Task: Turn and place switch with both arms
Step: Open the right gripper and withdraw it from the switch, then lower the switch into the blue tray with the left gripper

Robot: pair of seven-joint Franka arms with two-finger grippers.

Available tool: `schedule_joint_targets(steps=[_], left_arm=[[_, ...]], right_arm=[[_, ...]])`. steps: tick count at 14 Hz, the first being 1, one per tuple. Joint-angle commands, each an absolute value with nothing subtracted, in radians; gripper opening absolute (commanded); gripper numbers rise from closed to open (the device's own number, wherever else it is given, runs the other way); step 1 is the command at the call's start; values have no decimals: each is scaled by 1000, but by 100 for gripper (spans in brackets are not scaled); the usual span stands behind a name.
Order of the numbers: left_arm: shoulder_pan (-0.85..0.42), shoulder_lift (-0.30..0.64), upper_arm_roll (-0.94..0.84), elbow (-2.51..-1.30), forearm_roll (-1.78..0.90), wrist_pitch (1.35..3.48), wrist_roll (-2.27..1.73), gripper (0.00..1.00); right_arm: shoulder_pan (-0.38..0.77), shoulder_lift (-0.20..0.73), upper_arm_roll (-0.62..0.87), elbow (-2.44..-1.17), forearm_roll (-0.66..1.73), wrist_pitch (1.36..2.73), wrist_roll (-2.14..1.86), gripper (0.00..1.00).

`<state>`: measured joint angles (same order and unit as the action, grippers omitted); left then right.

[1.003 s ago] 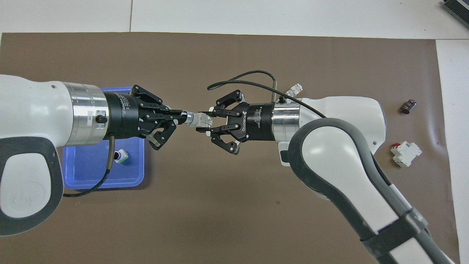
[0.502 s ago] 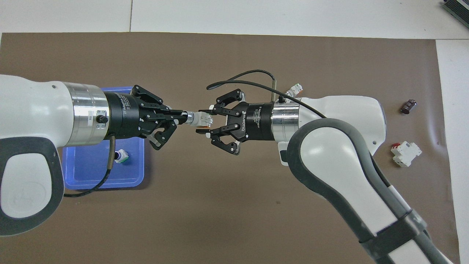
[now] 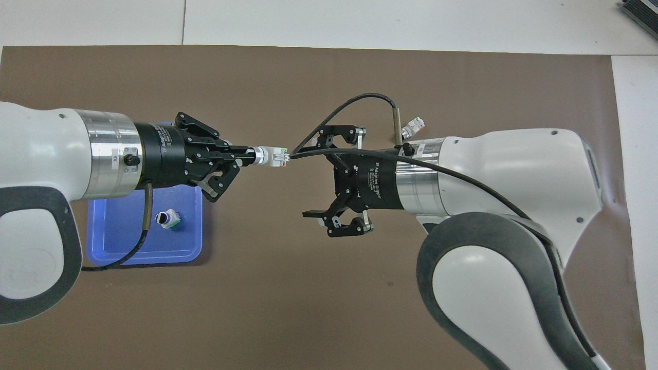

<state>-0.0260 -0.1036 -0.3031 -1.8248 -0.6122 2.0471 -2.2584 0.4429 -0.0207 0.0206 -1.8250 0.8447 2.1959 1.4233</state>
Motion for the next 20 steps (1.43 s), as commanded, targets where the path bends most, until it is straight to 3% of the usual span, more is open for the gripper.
schedule_joint_targets(steps=[1,4,10,14,16,20], left_arm=[[-2,-118,-305,-1859,-603,2054,-2223,0],[28,-150,-302,-1932,-601,2069,-2122,0],[103,-242,-301,-2153,-531,2158,-1814,0],[182,-273,-301,-2244,-482,2181,-1524,0],[233,-267,-301,-2266,-477,2209,-1436,0],[285,-255,-301,-2365,-431,2365,-1249,0]], right_arm=[[419,-71,21,-1839,665,2178,1352,100],[378,-77,20,-1836,418,2139,1185,100],[166,-78,20,-1824,177,1976,549,100],[54,-14,21,-1616,13,1713,321,100],[34,-9,20,-1553,3,1620,287,100],[41,-38,17,-1606,-8,1598,294,100]])
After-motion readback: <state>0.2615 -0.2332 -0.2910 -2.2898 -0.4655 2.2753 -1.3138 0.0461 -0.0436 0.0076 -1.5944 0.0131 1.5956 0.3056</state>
